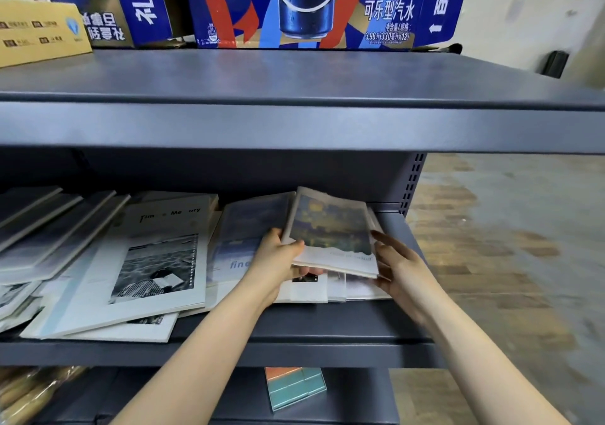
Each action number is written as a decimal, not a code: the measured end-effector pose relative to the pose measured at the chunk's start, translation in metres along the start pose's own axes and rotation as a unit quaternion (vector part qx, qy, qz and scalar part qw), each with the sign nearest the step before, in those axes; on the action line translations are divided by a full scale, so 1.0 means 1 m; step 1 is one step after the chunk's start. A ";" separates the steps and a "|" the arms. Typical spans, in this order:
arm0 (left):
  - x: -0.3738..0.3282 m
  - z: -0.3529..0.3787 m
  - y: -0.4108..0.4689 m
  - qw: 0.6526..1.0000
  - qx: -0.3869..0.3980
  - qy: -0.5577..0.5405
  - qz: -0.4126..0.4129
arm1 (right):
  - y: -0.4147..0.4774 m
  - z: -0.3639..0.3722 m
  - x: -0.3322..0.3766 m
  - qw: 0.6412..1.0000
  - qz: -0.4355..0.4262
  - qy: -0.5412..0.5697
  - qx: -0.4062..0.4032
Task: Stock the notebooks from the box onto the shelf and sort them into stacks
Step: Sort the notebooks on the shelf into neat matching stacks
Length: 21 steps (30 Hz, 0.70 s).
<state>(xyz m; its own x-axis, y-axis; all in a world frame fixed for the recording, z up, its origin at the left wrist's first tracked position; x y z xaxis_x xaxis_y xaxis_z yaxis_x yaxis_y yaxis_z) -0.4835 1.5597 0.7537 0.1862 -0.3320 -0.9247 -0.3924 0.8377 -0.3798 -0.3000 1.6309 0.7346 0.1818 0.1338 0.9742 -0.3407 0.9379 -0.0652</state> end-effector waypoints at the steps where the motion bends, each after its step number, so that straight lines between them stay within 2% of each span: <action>1: 0.001 -0.004 0.000 1.000 -0.011 -0.001 -0.001 | 0.001 0.000 0.000 1.000 0.000 -0.020 0.000; 4: 0.002 -0.017 -0.005 0.999 -0.035 0.028 0.021 | 0.005 0.005 -0.002 0.995 -0.002 -0.104 0.009; 6: -0.001 -0.030 -0.007 0.991 -0.071 0.095 0.058 | 0.006 0.016 -0.004 0.989 -0.009 -0.144 0.029; 8: -0.008 -0.047 -0.009 0.962 -0.143 0.213 0.096 | 0.010 0.029 -0.007 0.983 -0.020 -0.175 0.048; 10: -0.014 -0.063 -0.011 0.915 -0.206 0.326 0.114 | 0.013 0.040 -0.003 0.976 -0.042 -0.208 0.038; 17: -0.013 -0.093 -0.018 0.876 -0.249 0.389 0.135 | 0.017 0.075 0.015 0.928 -0.098 -0.354 0.053; 21: -0.008 -0.097 -0.019 0.857 -0.214 0.449 0.136 | 0.021 0.093 0.018 0.900 -0.102 -0.421 0.055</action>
<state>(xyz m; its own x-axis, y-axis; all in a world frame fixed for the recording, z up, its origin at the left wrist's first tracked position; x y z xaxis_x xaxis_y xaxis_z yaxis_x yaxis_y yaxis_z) -0.5653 1.5044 0.7653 -0.6574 -0.5111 -0.5536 -0.6417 0.7649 0.0559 -0.3891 1.6231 0.7711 -0.4959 -0.3716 0.7848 -0.4774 0.8716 0.1111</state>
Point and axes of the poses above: each hand's wrist, its own y-axis towards the middle knuckle, its own z-axis out of the palm, x = y × z, the point moved 7 cm from there along y, towards the middle knuckle, and after that the axes turned 7 degrees about -z, right-handed, at the moved point
